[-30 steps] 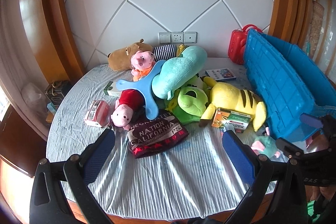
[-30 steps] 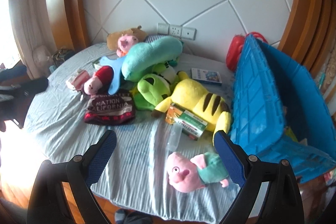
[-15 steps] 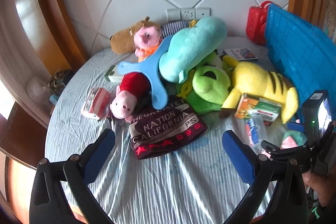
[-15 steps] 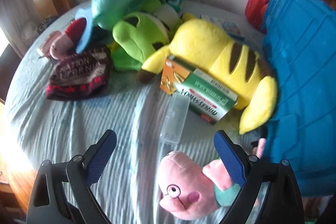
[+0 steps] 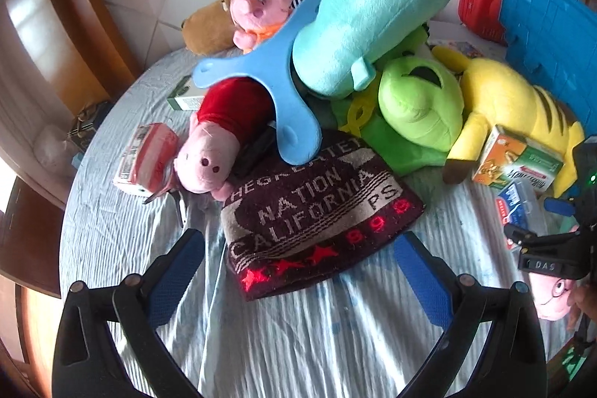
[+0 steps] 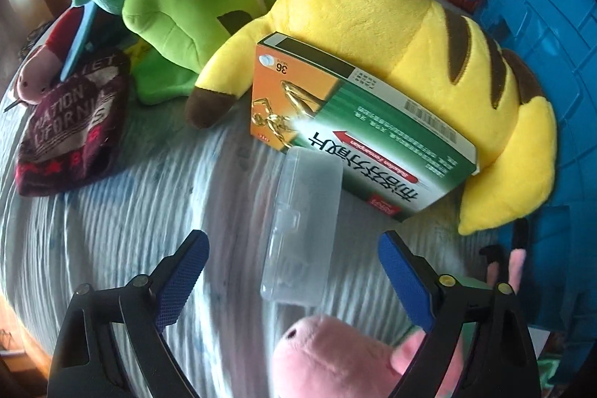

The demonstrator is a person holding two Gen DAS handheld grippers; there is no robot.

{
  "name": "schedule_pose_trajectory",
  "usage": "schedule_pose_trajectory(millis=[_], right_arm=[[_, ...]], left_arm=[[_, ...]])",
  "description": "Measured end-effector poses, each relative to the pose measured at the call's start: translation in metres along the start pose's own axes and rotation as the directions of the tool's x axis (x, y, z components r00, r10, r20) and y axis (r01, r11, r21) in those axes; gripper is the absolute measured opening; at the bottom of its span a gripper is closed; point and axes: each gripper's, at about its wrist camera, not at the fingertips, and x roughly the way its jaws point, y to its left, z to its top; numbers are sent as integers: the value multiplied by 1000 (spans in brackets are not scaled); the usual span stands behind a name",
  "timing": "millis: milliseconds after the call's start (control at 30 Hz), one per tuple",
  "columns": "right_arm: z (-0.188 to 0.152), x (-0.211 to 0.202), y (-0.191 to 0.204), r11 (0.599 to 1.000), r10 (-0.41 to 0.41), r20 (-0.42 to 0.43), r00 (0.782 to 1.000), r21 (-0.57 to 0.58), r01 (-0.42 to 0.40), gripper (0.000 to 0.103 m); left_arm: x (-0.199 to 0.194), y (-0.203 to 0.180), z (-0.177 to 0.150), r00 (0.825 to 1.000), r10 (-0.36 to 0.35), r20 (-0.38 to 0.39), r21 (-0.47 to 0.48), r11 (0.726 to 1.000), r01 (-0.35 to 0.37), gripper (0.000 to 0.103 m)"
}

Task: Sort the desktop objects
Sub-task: 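Grasp the clear plastic case with the right tool while the left tool grasps the maroon beanie, then carry the case and beanie over the blue crate and release both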

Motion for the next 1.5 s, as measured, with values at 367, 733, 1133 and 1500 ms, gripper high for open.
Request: schedule_pose_trajectory(millis=[367, 733, 1133, 1500], right_arm=[[5, 17, 0, 1000, -9, -62, 998, 24, 11, 36], [-2, 7, 3, 1000, 4, -88, 996, 11, -3, 33], [-10, -22, 4, 1000, -11, -65, 998, 9, 11, 33], [-22, -55, 4, 1000, -13, -31, 999, 16, 14, 33]], left_arm=[[83, 22, 11, 999, 0, -43, -6, 1000, 0, 103], [135, 31, 16, 999, -2, -49, 77, 997, 5, 103], [123, 8, 10, 992, -74, -99, 146, 985, 88, 37], [88, 23, 4, 981, -181, -72, 75, 980, 187, 10]])
